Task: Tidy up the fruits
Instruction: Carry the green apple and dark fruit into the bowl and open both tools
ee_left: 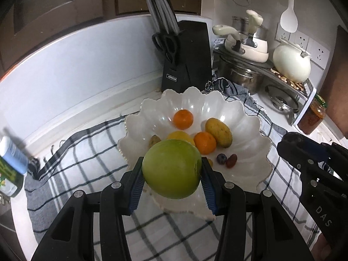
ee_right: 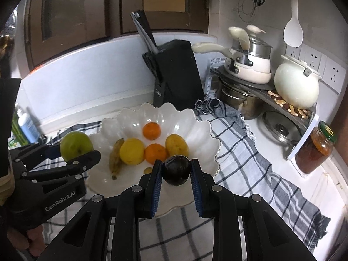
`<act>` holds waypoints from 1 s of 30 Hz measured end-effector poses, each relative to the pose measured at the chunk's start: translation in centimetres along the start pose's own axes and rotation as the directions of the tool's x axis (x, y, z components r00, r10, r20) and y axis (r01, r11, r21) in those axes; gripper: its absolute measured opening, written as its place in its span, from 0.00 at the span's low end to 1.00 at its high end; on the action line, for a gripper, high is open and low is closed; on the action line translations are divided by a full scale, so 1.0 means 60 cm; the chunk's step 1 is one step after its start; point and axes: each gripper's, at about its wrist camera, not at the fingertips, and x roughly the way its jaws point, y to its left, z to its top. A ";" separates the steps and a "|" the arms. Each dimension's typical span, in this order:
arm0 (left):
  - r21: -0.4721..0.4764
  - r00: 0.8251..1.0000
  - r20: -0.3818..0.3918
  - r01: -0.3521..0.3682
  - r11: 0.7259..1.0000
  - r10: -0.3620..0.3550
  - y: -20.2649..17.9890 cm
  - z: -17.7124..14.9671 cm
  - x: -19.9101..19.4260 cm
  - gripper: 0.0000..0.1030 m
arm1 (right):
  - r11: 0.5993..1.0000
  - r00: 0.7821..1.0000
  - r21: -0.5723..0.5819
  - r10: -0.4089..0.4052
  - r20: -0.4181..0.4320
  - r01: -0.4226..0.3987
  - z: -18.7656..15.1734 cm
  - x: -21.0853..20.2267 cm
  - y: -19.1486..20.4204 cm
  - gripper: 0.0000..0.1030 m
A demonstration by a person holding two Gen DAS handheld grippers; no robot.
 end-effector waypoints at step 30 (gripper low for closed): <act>0.018 0.991 -0.128 -0.041 0.999 0.043 -0.003 -0.010 0.087 0.67 | 0.998 0.992 0.020 -0.050 -0.118 0.053 -0.002 0.094 -0.023 0.55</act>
